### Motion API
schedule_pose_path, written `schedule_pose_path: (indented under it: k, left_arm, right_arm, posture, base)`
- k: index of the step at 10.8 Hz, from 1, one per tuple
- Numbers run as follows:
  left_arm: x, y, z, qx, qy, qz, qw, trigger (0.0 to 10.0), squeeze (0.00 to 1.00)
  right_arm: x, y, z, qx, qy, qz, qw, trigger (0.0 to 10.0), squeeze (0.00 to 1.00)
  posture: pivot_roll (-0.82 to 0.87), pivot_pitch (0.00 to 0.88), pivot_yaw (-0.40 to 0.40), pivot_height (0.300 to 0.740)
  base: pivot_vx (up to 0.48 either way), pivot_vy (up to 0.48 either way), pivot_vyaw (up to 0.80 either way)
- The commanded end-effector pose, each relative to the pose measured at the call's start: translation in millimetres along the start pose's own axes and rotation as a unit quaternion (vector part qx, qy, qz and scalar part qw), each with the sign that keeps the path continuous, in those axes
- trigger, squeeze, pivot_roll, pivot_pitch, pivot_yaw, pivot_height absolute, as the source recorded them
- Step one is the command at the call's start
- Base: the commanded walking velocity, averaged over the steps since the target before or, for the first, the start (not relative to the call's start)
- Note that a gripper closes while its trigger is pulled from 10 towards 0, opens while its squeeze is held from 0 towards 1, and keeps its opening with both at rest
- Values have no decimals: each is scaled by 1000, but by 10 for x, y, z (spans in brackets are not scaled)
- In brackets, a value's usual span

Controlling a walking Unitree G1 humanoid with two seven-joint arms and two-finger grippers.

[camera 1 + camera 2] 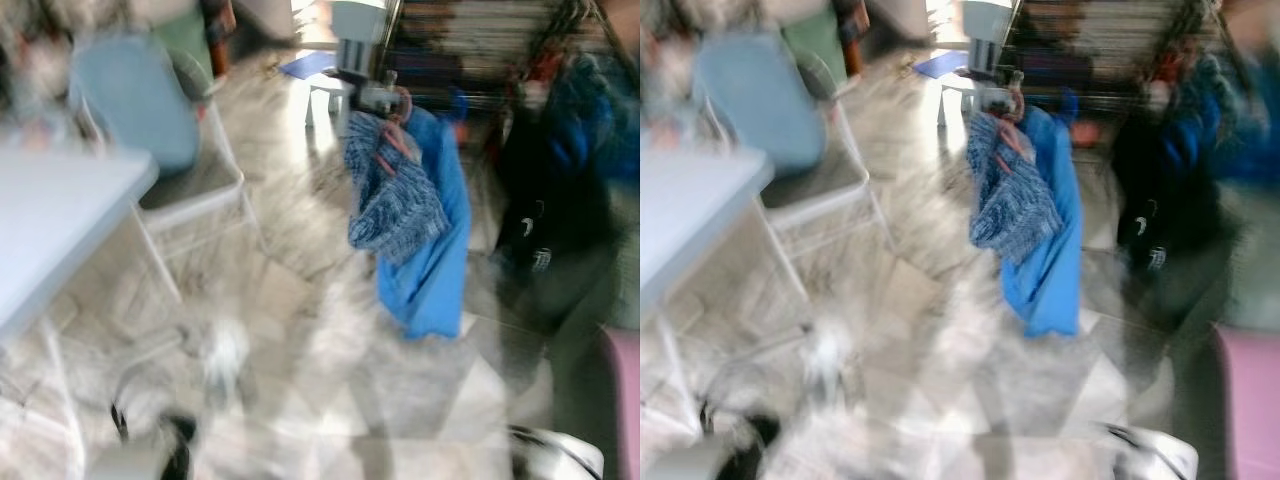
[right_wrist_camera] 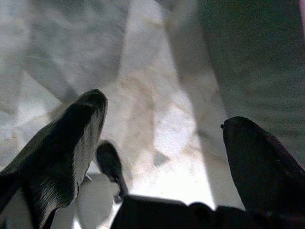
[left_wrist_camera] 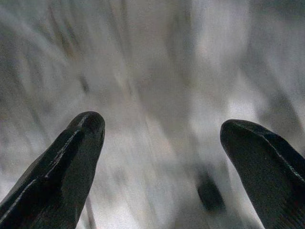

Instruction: Hang hanger

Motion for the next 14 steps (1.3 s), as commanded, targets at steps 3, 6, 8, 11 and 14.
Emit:
schedule_pose_path:
  k: [3, 6, 8, 11, 14]
  left_arm:
    - [9, -76, 113, 11, -7, -2, 1000, 10000, 0]
    - [-64, 852, 39, 5, -31, 157, 987, 10000, 0]
    - [-173, 1218, 127, 13, -85, 237, 968, 10000, 0]
    - [-336, 1259, 311, 44, -133, 317, 938, 10000, 0]
    - [-656, 624, 206, 13, -107, 337, 935, 10000, 0]
  right_arm:
    - [21, 93, -164, -30, 10, 25, 999, 10000, 0]
    - [-44, 1347, -508, -77, 79, 243, 964, 10000, 0]
    - [-293, 1640, -921, -119, 177, 316, 924, 10000, 0]
    - [-933, 1309, -1196, -127, 273, 338, 892, 10000, 0]
    - [-1425, 896, -1183, -118, 289, 313, 897, 10000, 0]
  posture:
    - [-69, 0, 57, 740]
    - [-45, 0, 22, 740]
    - [-15, 0, -14, 740]
    - [-7, 0, -38, 740]
    - [3, 0, -62, 740]
  base:
    - [0, 0, 0]
    - [0, 0, 0]
    - [0, 0, 0]
    - [0, 0, 0]
    - [0, 0, 0]
Point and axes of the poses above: a point about 5 cm out from each wrist's last joint towards the gripper, its own x axis pointing out of the wrist towards the gripper, its own y axis along the axis of the wrist's last joint, z = x × y, the point moved 3 cm from there along x, pointing out of the wrist towards the gripper, and after that the axes turned 1 degree about -x, right-handed, at the moved point
